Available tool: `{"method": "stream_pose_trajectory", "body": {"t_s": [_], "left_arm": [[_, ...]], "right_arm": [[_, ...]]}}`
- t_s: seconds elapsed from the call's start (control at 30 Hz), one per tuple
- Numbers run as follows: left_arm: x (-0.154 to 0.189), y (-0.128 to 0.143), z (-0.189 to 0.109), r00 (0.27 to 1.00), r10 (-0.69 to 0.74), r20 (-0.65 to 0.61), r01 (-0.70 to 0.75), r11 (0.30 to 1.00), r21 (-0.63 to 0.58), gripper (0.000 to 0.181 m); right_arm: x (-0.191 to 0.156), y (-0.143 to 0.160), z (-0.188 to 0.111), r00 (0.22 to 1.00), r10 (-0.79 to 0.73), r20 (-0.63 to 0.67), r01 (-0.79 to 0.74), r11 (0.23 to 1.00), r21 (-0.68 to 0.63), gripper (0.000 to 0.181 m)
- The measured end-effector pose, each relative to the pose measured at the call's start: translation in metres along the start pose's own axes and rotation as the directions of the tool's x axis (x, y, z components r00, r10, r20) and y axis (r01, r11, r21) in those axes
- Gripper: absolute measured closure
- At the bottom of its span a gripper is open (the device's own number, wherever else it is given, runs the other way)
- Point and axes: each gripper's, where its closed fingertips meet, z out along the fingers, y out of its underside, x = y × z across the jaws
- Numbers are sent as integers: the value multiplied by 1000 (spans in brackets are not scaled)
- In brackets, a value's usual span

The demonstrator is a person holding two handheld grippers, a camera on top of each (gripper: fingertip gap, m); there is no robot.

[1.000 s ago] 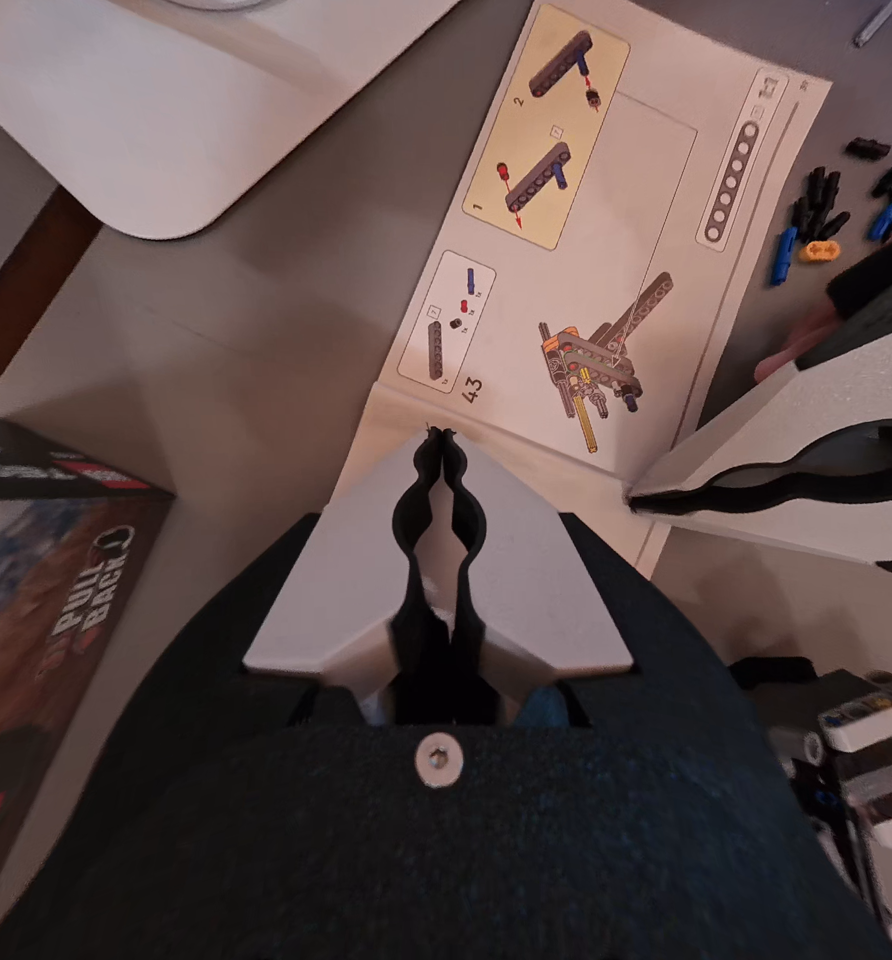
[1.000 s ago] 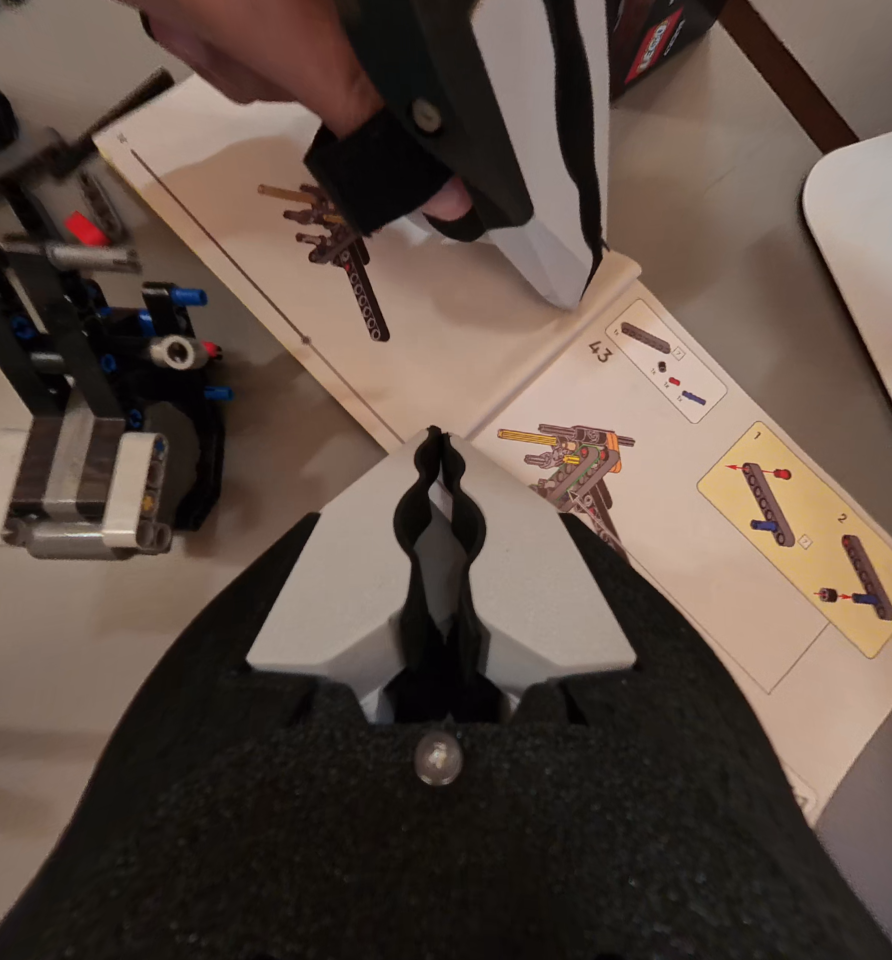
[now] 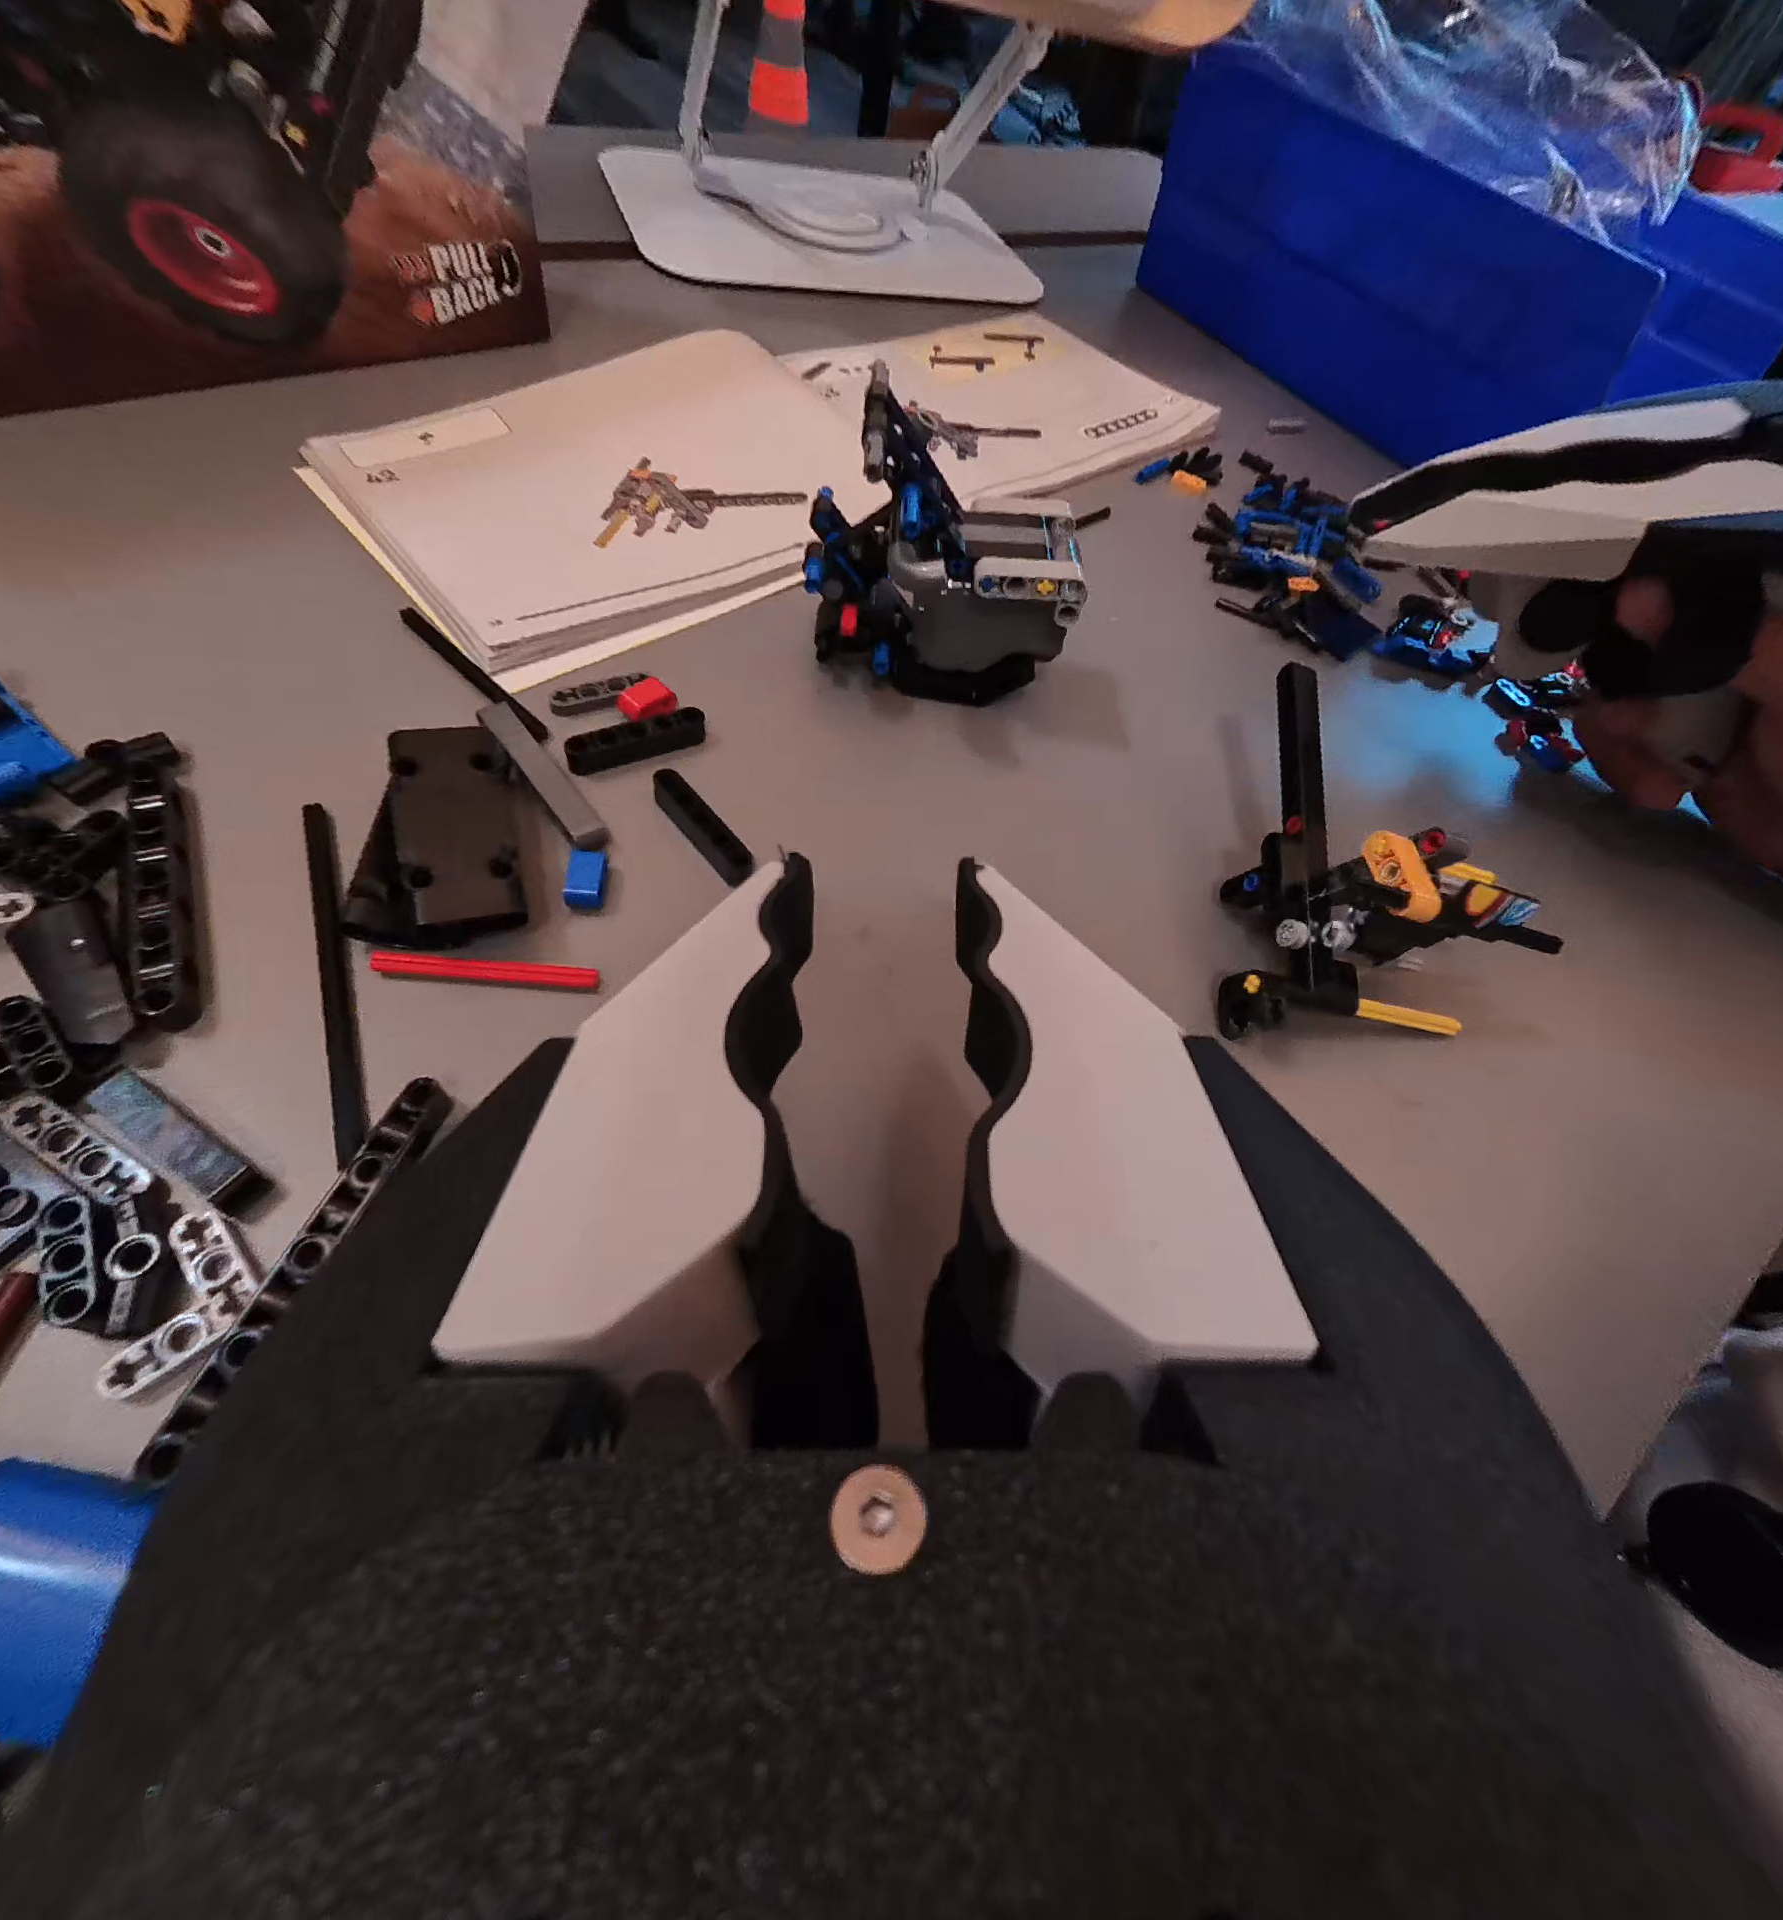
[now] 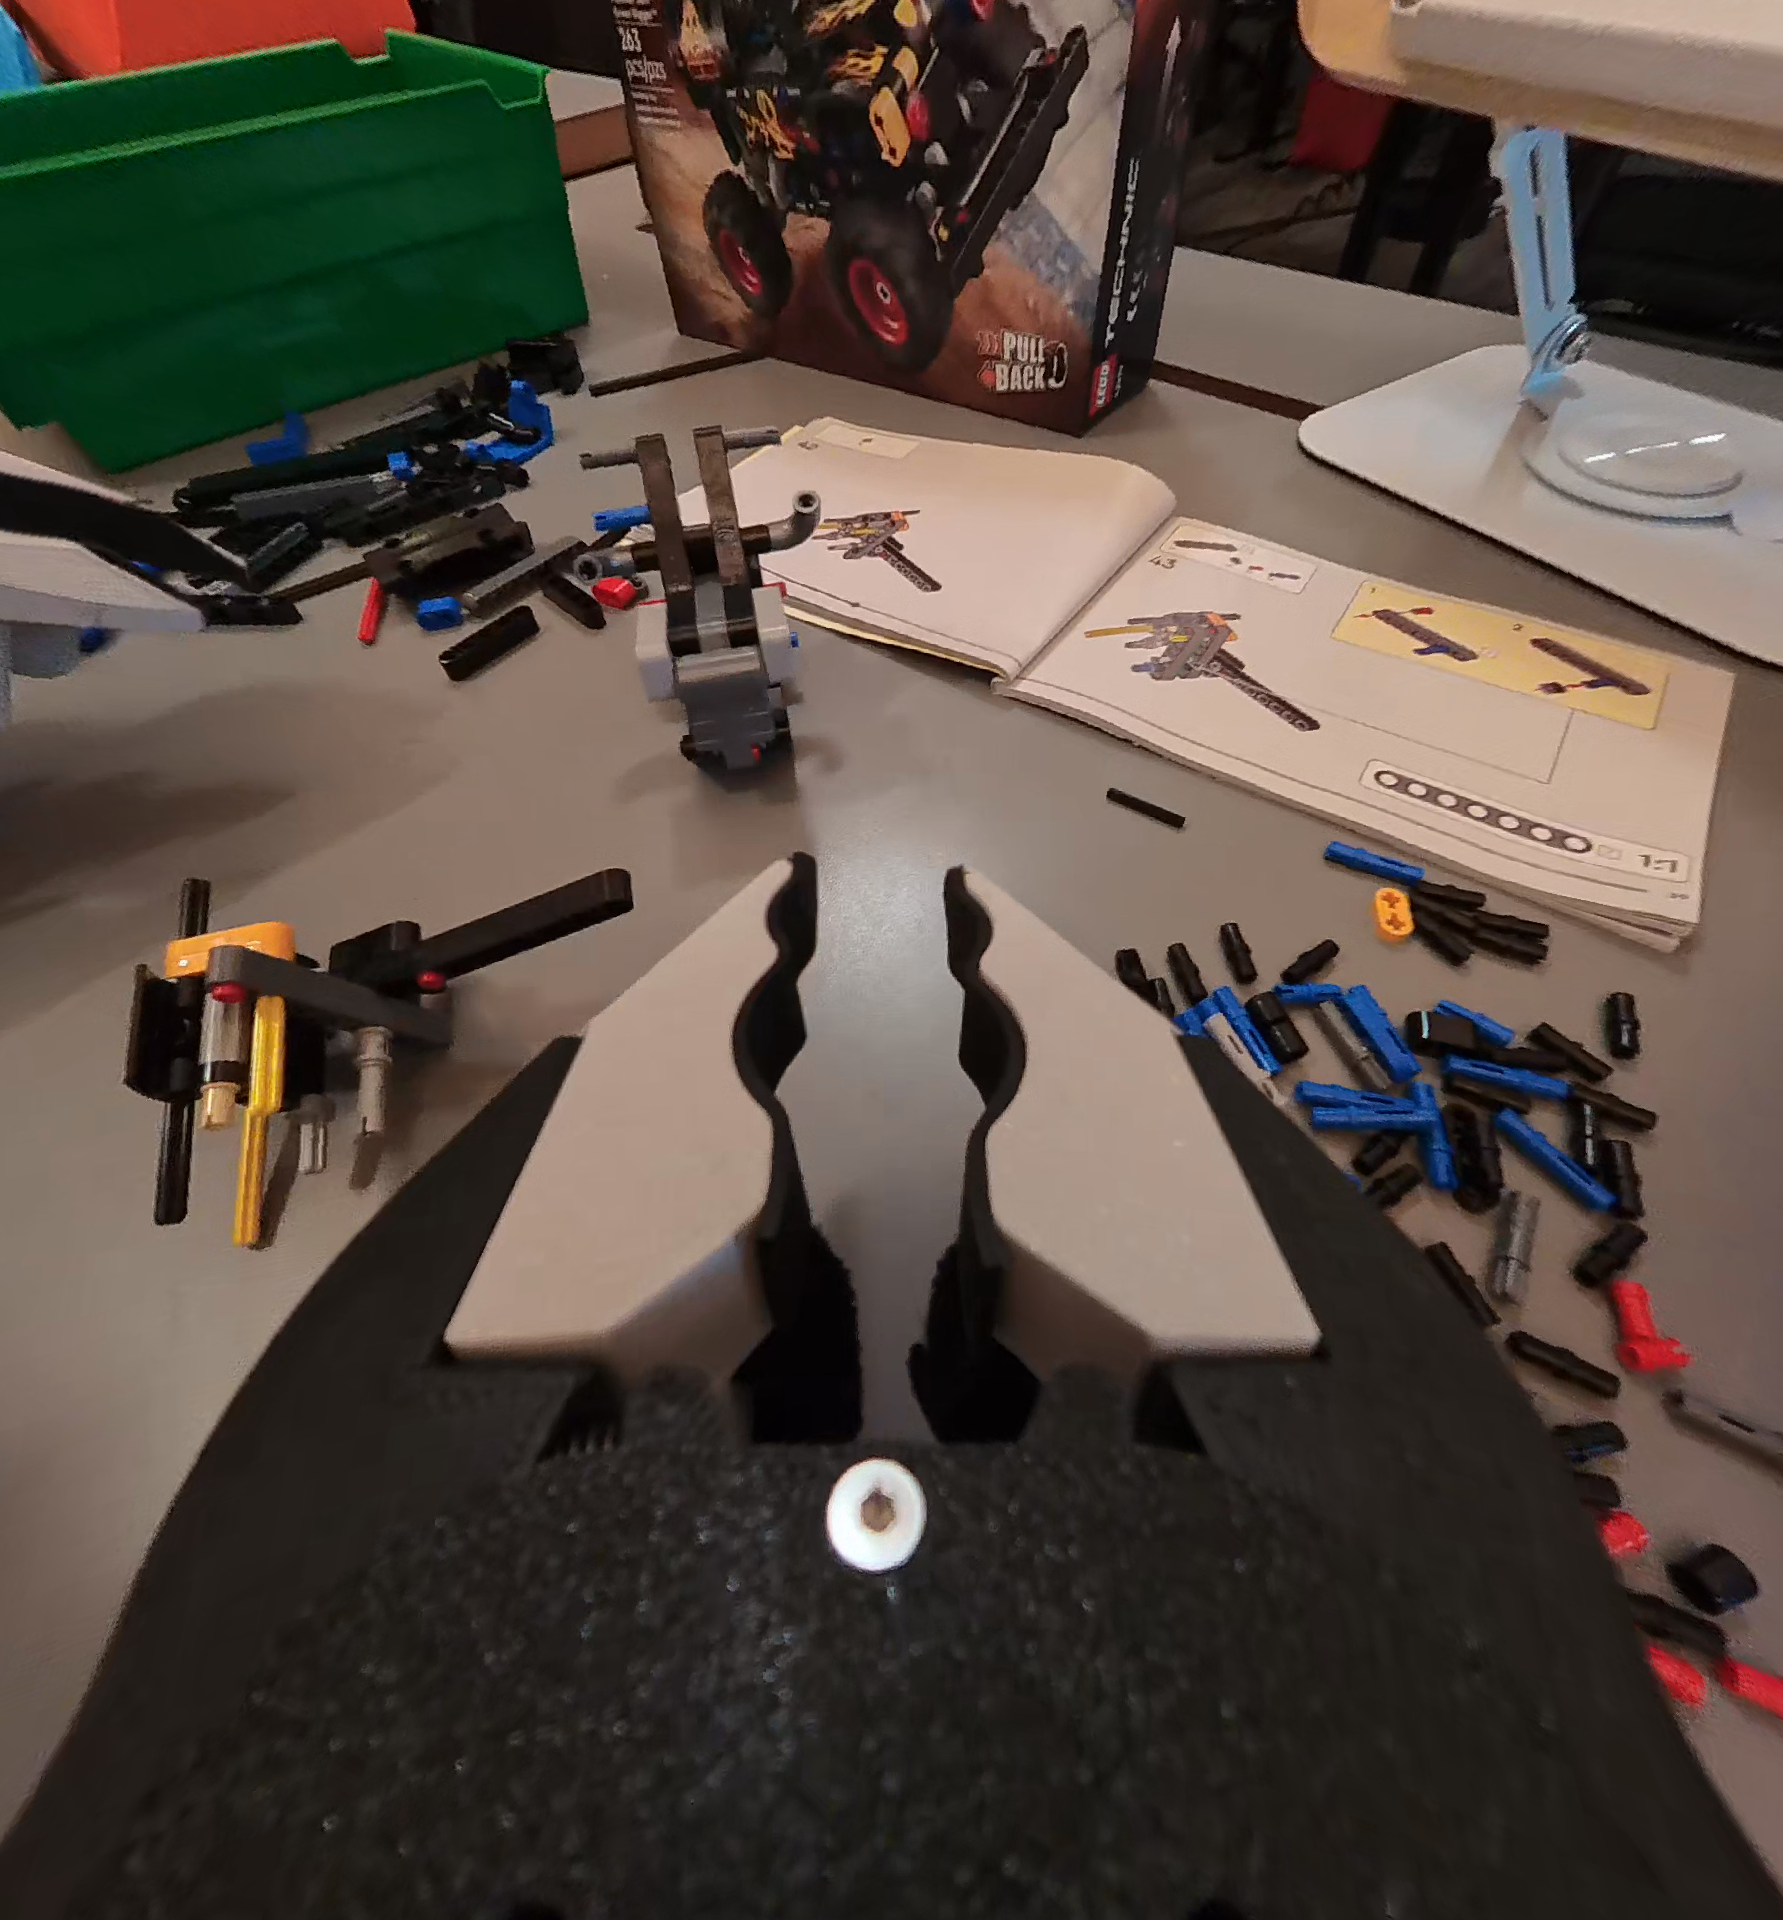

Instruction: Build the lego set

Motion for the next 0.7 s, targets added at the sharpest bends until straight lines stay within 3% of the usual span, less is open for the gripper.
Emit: {"method": "stream_pose_trajectory", "body": {"t_s": [0.53, 0.63, 0.7], "left_arm": [[-26, -15, 29, 997, -68, 43, 67, 998, 8, 156], [-25, -16, 29, 997, -45, 59, 43, 999, 21, 156], [-22, -15, 30, 998, -13, 63, 12, 1000, 10, 156]], "right_arm": [[14, 5, -1, 999, -3, -45, 1, 1000, -28, 156], [28, 1, -18, 995, 2, -99, -6, 999, -36, 157], [49, 5, -45, 979, -8, -206, -5, 998, -64, 157]]}}
